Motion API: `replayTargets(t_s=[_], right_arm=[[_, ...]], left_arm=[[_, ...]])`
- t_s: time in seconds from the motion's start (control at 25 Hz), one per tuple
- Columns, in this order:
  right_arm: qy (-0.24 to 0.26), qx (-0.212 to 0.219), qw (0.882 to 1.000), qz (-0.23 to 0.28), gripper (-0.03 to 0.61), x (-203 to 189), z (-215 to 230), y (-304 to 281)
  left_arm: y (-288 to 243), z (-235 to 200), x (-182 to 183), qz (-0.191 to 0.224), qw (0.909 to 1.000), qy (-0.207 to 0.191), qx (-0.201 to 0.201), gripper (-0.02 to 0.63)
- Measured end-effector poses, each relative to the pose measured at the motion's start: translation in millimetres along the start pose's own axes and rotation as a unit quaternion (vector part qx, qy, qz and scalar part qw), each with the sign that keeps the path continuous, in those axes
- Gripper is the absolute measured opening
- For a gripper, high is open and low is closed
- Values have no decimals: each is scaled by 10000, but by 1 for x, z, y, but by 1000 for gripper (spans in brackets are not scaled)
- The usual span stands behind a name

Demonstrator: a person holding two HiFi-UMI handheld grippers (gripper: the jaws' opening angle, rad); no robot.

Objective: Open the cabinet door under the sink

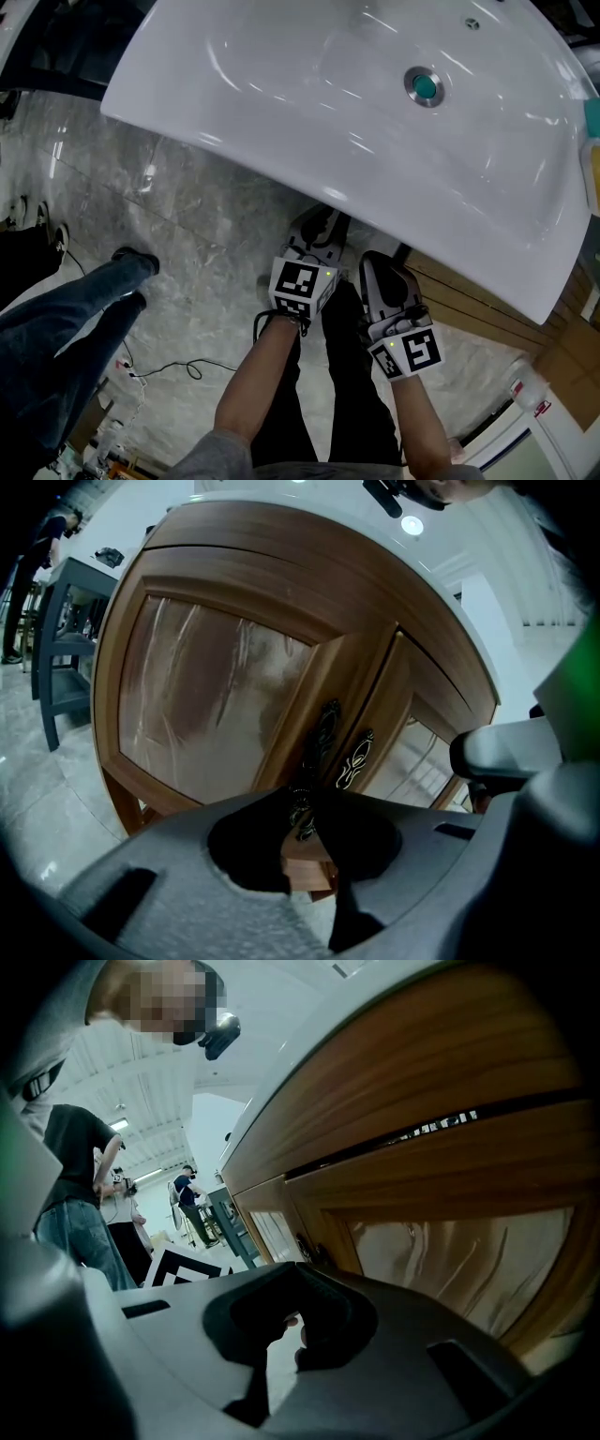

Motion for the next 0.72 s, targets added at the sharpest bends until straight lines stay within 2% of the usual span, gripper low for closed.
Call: replayTargets(t_s=[0.12,0.44,0.72], right_arm=[[6,-27,10000,26,9,0,-6,2],[90,-124,9999,41,9,-1,-13,12],[103,-148,9998,80,9,-8,-24,18]], left_arm=[[1,-1,0,-2,10000,-67,-15,84],[12,-1,-4,-88,9997,246,29,84],[29,-3,-9,-47,9996,251,-118,84]])
Point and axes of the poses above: the fingertips, and each gripper's own axes: y backward along the fingers, z to its right, x out of its top, the point moved 6 cm from there along y, backward along the fingers, and after that the axes turned 2 degrees about -x, right-handed, at the moved point
